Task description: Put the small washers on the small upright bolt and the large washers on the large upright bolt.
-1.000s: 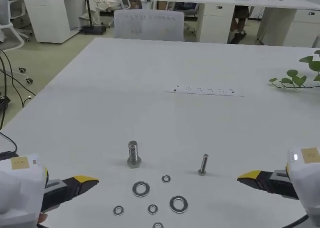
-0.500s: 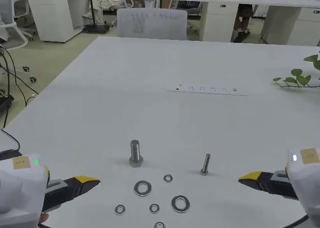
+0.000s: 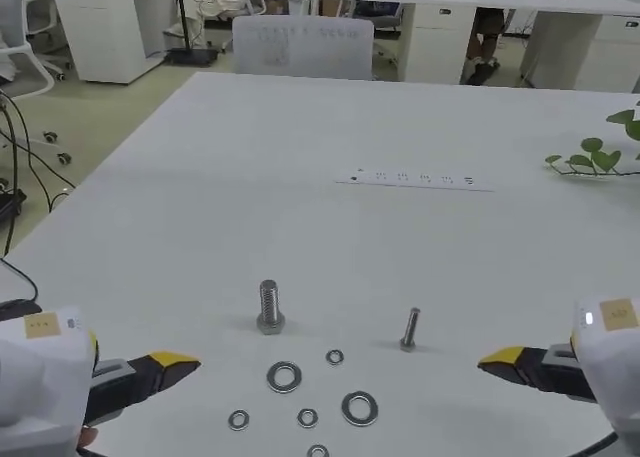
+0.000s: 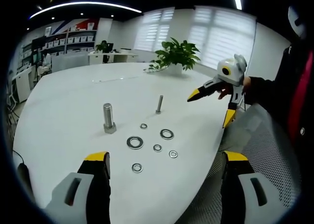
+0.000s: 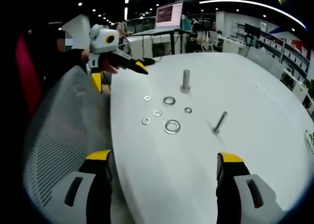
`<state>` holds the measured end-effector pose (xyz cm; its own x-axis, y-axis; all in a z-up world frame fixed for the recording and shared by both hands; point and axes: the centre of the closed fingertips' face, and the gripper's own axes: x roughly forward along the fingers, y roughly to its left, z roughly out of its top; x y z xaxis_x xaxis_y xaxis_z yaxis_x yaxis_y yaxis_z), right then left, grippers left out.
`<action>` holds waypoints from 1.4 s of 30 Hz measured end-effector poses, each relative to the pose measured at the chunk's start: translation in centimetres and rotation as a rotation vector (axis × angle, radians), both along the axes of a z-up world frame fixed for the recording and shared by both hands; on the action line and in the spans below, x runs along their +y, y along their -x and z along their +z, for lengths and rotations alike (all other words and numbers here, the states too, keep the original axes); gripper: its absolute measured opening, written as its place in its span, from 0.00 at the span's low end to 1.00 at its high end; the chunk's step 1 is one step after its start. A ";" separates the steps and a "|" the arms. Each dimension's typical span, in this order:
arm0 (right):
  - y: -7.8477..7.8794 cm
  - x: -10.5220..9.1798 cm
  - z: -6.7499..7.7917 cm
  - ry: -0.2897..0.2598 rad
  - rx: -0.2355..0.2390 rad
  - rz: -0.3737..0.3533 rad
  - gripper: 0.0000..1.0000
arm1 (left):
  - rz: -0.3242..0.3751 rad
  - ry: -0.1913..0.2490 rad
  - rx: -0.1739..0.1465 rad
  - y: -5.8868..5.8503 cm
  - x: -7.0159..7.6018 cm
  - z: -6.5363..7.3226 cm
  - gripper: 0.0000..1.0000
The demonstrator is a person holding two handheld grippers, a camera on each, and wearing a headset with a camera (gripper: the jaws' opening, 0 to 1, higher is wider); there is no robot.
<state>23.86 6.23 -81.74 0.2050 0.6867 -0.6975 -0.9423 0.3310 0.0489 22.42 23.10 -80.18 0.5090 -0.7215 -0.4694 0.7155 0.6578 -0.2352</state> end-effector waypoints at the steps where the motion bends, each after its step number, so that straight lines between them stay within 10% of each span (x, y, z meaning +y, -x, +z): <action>1: 0.0 0.0 0.0 0.001 -0.002 0.001 0.88 | 0.001 0.001 -0.001 0.0 0.0 0.0 0.94; 26: -0.1 -0.3 0.0 0.031 -0.002 0.019 0.86 | 0.004 0.002 -0.003 0.0 -0.2 0.2 0.94; 42: -1.8 1.8 0.8 0.193 -0.024 0.181 0.69 | -0.008 0.014 -0.040 0.8 -1.5 1.3 0.95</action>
<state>25.67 8.03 -80.90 0.1087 0.5687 -0.8153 -0.9872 0.1577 -0.0215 21.67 21.63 -78.89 0.5212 -0.7320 -0.4389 0.7300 0.6487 -0.2151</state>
